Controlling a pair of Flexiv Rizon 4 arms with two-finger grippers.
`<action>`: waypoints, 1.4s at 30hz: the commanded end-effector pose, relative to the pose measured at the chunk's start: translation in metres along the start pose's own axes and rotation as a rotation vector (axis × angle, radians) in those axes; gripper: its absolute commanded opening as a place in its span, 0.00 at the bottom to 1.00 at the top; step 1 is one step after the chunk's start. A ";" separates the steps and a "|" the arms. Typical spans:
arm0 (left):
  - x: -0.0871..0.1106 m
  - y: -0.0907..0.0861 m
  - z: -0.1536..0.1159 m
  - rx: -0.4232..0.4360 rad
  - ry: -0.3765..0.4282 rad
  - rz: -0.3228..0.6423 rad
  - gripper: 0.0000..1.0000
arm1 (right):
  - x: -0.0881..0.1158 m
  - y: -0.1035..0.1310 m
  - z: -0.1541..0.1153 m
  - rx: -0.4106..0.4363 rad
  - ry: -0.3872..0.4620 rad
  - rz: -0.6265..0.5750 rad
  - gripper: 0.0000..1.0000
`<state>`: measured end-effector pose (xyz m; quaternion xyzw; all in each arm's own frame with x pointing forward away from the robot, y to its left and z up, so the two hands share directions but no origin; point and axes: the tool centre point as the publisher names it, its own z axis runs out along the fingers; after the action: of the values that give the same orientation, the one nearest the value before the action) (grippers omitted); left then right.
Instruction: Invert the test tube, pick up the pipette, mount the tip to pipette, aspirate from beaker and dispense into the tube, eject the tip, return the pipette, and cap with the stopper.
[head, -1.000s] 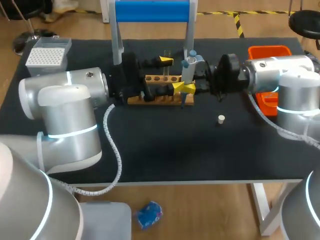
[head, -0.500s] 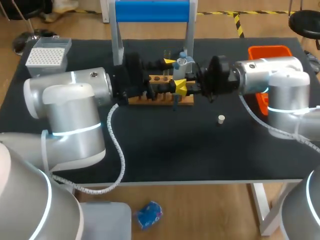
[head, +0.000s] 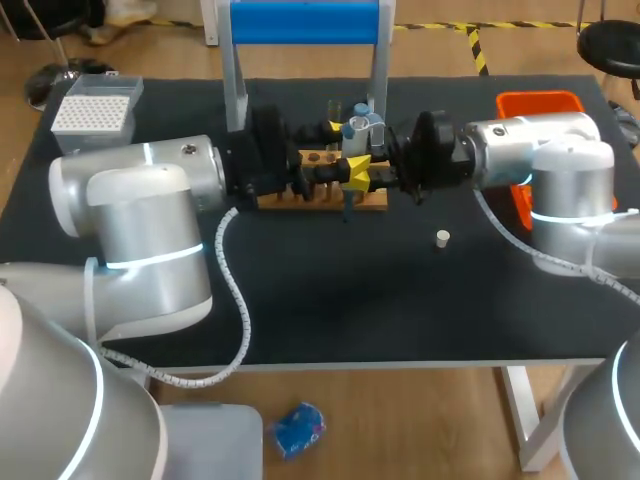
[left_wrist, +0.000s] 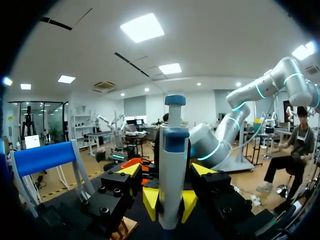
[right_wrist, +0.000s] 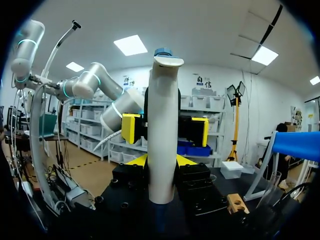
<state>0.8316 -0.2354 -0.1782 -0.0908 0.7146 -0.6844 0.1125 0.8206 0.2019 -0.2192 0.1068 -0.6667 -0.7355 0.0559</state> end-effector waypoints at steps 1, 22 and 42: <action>0.002 0.000 0.000 0.002 -0.010 0.001 0.62 | 0.000 -0.001 -0.001 -0.002 0.000 0.000 0.00; 0.002 0.003 0.001 -0.003 0.001 -0.001 0.00 | 0.000 -0.003 -0.004 -0.010 -0.003 0.006 0.00; -0.010 -0.010 -0.008 0.013 -0.045 0.005 0.00 | 0.005 0.005 -0.021 0.057 -0.031 0.060 1.00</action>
<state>0.8404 -0.2273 -0.1713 -0.0954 0.7118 -0.6853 0.1206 0.8263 0.1910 -0.2255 0.0837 -0.6807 -0.7245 0.0689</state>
